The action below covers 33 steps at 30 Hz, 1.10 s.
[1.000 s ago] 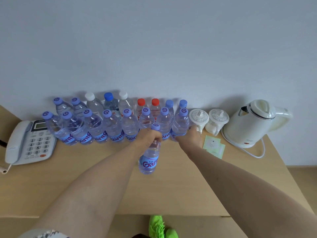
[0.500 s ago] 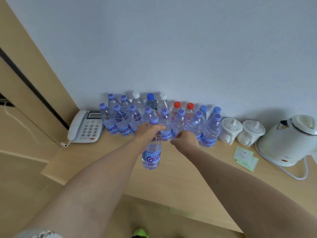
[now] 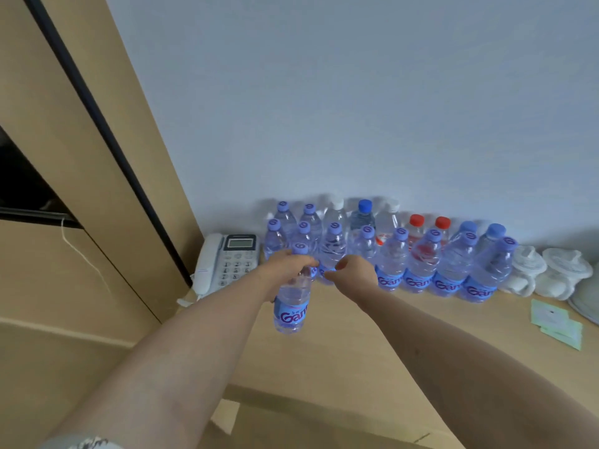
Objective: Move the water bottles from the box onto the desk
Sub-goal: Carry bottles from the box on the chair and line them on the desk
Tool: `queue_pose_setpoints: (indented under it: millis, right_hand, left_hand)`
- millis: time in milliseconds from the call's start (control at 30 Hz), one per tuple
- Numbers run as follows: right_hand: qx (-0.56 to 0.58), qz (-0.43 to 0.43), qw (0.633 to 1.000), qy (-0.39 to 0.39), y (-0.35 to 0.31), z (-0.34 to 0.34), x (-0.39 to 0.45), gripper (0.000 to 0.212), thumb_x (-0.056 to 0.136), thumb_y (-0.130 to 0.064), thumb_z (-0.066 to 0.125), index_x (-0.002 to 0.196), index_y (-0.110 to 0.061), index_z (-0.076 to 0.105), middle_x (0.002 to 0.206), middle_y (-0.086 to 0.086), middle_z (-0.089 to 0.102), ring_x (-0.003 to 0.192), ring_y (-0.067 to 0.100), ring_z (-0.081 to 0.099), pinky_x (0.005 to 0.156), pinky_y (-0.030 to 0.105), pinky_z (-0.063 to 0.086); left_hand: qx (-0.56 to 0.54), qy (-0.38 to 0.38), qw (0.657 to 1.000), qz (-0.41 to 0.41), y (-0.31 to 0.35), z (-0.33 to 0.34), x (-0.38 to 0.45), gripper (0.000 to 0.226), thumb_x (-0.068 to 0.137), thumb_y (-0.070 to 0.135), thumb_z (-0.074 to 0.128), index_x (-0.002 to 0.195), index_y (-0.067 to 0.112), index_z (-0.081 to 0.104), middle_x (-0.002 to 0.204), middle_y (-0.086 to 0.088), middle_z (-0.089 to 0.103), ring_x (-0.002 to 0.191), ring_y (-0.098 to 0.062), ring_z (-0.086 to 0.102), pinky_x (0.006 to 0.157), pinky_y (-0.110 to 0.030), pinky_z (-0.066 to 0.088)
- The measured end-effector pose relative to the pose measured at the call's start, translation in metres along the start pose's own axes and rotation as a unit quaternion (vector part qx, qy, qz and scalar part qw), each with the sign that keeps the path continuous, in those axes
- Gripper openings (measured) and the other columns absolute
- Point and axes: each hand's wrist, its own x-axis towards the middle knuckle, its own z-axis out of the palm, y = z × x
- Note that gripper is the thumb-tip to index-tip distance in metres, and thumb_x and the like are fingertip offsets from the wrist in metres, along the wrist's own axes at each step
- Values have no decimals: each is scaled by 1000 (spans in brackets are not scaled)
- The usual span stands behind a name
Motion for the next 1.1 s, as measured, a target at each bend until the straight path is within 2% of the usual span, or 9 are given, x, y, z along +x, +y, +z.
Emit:
queue_pose_setpoints:
  millis: [67, 167, 300, 400, 533, 667, 800, 933, 1100]
  right_hand:
    - [-6, 11, 1000, 2, -12, 17, -2, 22, 83, -25, 73, 77, -8, 62, 72, 8, 58, 69, 24, 52, 60, 31, 39]
    - [-7, 31, 1000, 3, -25, 37, -7, 21, 84, -27, 74, 80, -8, 65, 78, 10, 67, 77, 27, 63, 64, 33, 46]
    - [-7, 44, 999, 20, -40, 52, -10, 28, 83, -26, 72, 64, -15, 54, 65, 2, 57, 69, 25, 55, 58, 31, 40]
    - [-12, 54, 998, 23, -48, 60, -11, 30, 82, -24, 71, 62, -16, 52, 62, 0, 54, 66, 22, 52, 55, 29, 38]
    - [-35, 65, 997, 16, -47, 68, -9, 33, 83, -26, 73, 60, -18, 50, 61, -2, 53, 58, 15, 48, 50, 28, 35]
    - [-50, 72, 996, 11, -44, 70, 2, 37, 83, -27, 73, 57, -19, 48, 58, -4, 52, 56, 13, 47, 50, 28, 33]
    - [-54, 71, 996, 11, -45, 70, 14, 37, 82, -27, 72, 57, -18, 46, 56, -2, 49, 56, 15, 45, 49, 28, 32]
    - [-55, 74, 996, 3, -43, 73, 22, 37, 82, -25, 71, 57, -18, 43, 56, -2, 47, 55, 17, 43, 49, 28, 30]
    - [-47, 74, 996, -13, -43, 76, 26, 31, 83, -26, 72, 64, -17, 48, 62, -1, 50, 60, 20, 45, 51, 28, 33]
  left_hand:
    - [44, -25, 999, -12, -6, -23, 4, 21, 88, 35, 76, 105, 23, 71, 101, -1, 72, 88, -21, 68, 67, -37, 59]
    - [35, -40, 999, -9, -18, -48, 10, 35, 90, 33, 77, 120, 17, 69, 124, -11, 69, 114, -34, 66, 96, -61, 54]
    - [17, -4, 1000, 9, -30, -69, 24, 14, 87, 26, 78, 94, 23, 66, 103, -4, 70, 89, -21, 68, 81, -36, 55]
    - [11, 39, 999, 20, -35, -79, 33, 12, 83, 23, 78, 87, 24, 67, 95, -2, 71, 82, -19, 67, 71, -29, 53]
    - [-8, 51, 997, 56, -37, -78, 43, 10, 80, 14, 75, 90, 17, 72, 97, -11, 77, 95, -29, 74, 85, -42, 60]
    - [2, 44, 998, 55, -36, -72, 49, 24, 80, 14, 74, 104, 9, 71, 104, -14, 75, 100, -30, 72, 92, -44, 60]
    - [27, 51, 996, 63, -32, -70, 57, 26, 79, 13, 75, 105, 8, 71, 103, -11, 75, 97, -27, 71, 76, -30, 55]
    - [55, 52, 995, 62, -25, -73, 60, 23, 77, 12, 75, 100, 10, 71, 97, -7, 74, 92, -24, 69, 79, -31, 54]
    - [72, 55, 994, 69, -25, -73, 60, 28, 73, 14, 80, 95, 19, 63, 91, 5, 67, 83, -14, 64, 66, -25, 47]
